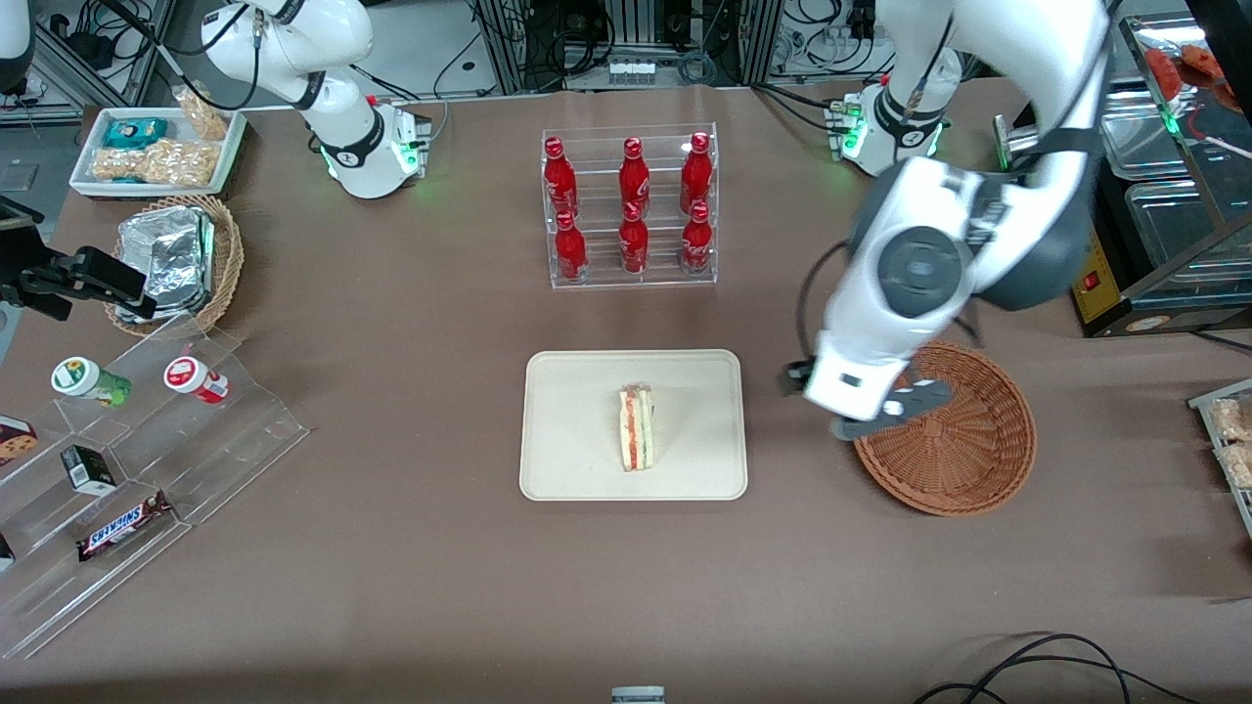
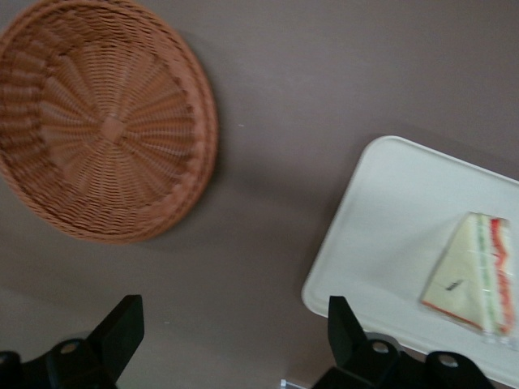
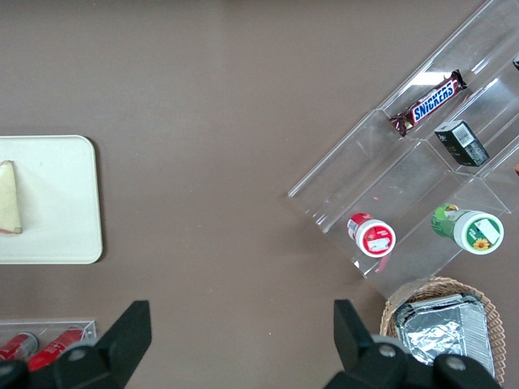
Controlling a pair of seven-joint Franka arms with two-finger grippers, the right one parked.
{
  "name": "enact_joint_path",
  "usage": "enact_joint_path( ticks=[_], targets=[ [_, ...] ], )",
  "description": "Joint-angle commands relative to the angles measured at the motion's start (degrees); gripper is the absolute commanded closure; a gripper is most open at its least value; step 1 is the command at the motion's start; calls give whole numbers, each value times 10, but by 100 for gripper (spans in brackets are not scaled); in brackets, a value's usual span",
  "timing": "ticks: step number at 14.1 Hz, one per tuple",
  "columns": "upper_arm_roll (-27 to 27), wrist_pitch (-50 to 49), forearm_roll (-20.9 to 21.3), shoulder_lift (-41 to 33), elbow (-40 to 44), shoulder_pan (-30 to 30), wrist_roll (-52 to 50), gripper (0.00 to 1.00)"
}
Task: Place sandwich from basket to tray
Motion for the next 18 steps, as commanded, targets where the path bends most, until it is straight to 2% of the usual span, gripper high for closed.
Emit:
enact_joint_path(
  ticks=[1,6,8,12,15,18],
  targets=[
    [-5,-1,0,-75,-79,47,22,0],
    [-5,-47,2,-129,-109,110,106,0],
    [-13,-64,-1,-148,-107,159,155,0],
    [-83,-73,0,-172,-103,244,232,0],
    [-79,-71,0,-178,-92,245,320,0],
    [-23,-70,-6,-188,-67,206,396,0]
  ],
)
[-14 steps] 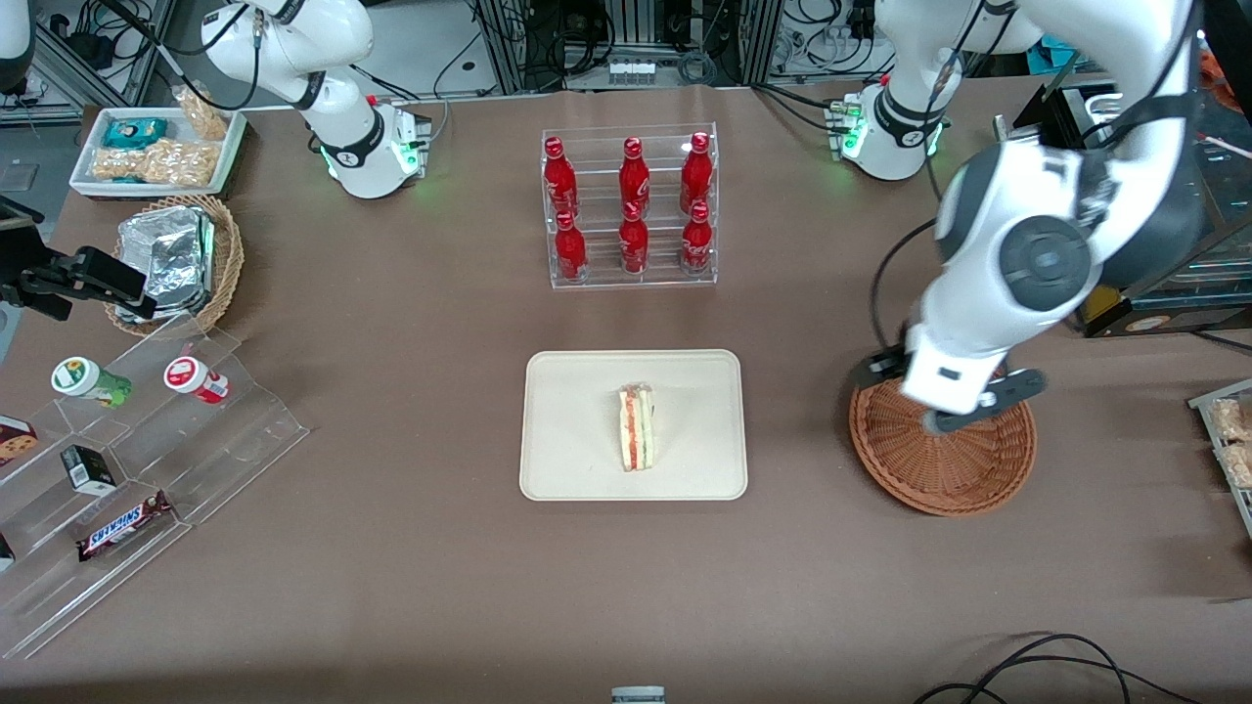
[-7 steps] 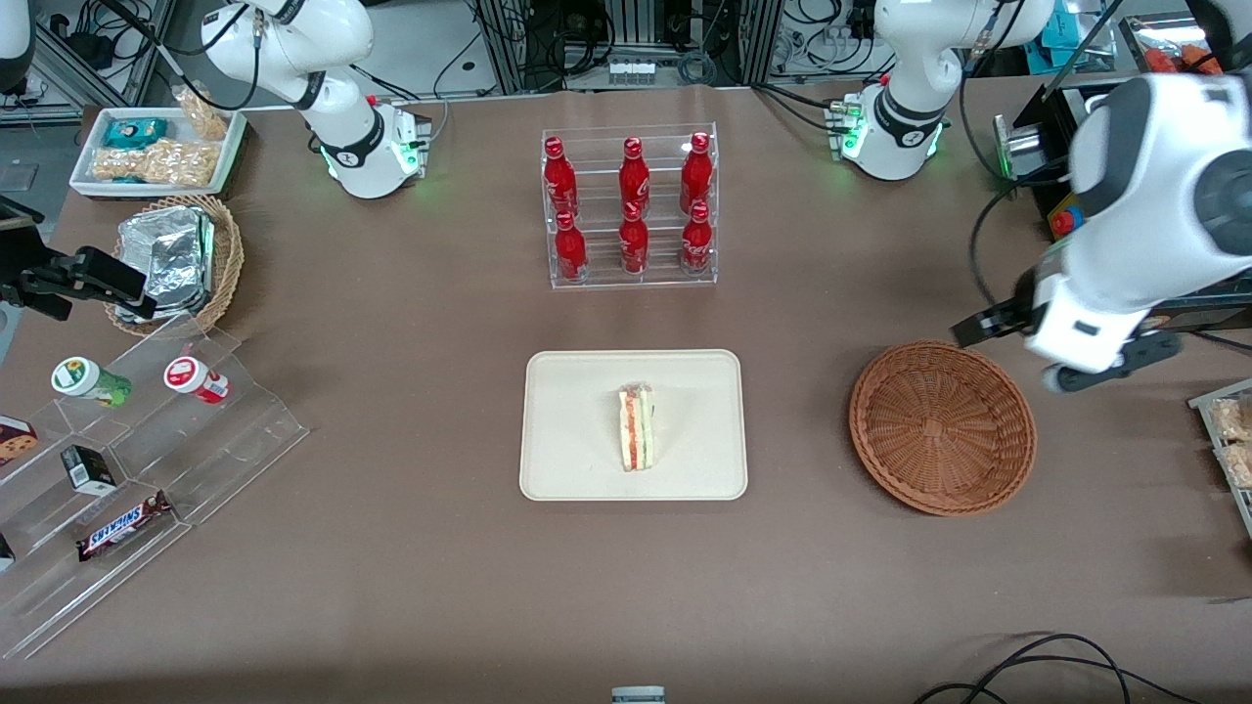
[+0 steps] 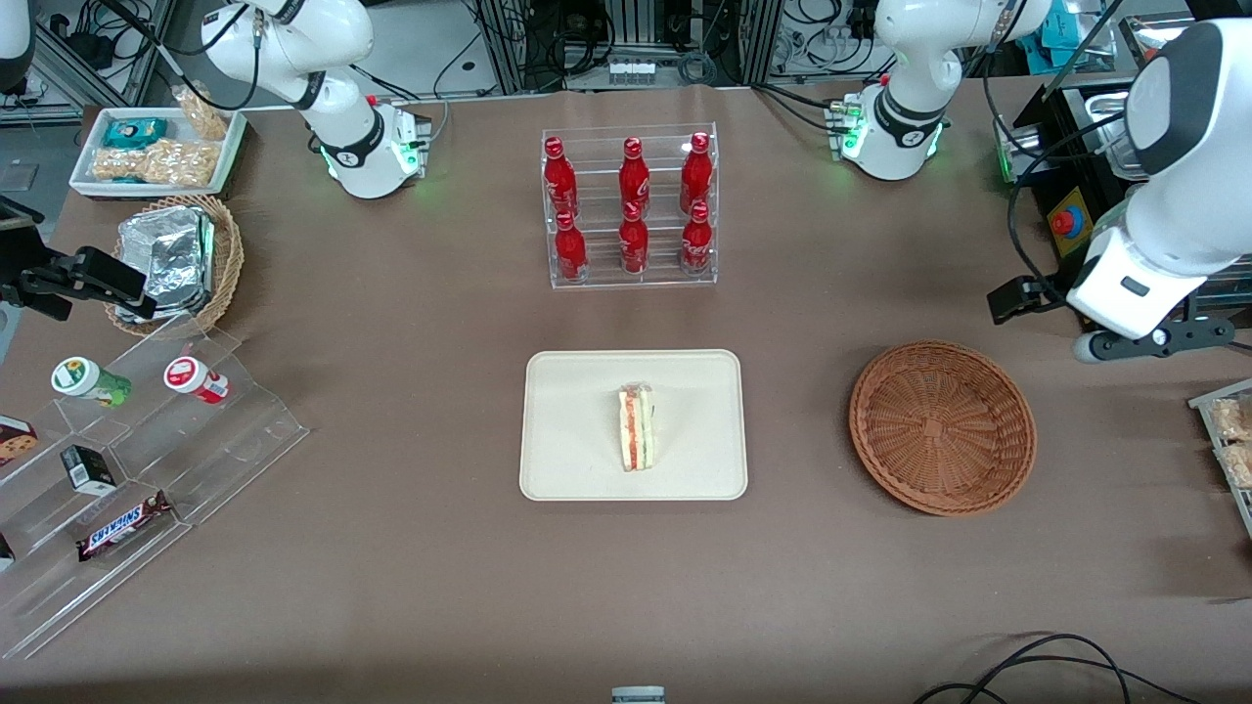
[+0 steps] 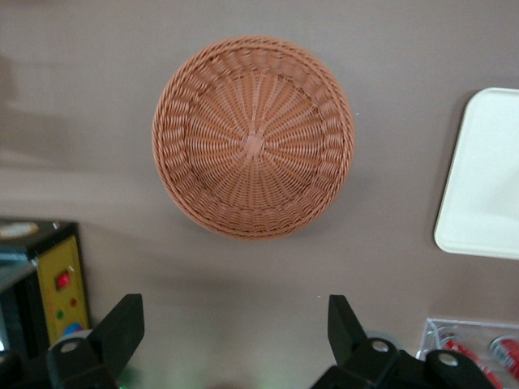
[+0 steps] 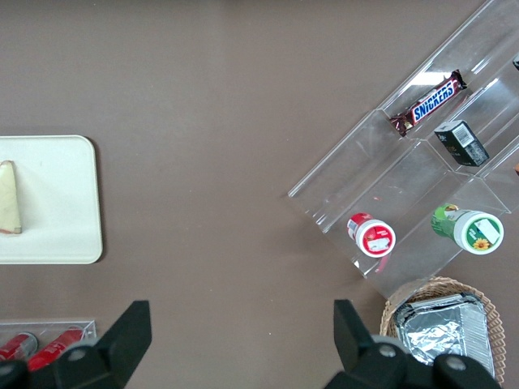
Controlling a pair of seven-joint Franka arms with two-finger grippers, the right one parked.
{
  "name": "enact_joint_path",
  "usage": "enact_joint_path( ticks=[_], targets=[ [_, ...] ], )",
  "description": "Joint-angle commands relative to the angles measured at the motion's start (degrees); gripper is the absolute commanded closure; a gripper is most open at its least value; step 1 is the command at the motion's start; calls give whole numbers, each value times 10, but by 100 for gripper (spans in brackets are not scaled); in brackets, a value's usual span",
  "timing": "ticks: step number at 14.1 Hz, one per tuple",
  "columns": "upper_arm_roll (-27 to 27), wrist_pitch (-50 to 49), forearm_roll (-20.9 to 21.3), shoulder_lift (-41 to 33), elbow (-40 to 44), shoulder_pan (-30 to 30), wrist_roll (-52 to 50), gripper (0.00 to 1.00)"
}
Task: Place sandwich from basket to tray
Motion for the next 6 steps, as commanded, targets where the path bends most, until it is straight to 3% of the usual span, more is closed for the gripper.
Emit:
enact_joint_path(
  ticks=[1,6],
  targets=[
    [36,-2,-7,-19,21,-24,58,0],
    [70,3,-22,-19,29,-44,60,0]
  ],
)
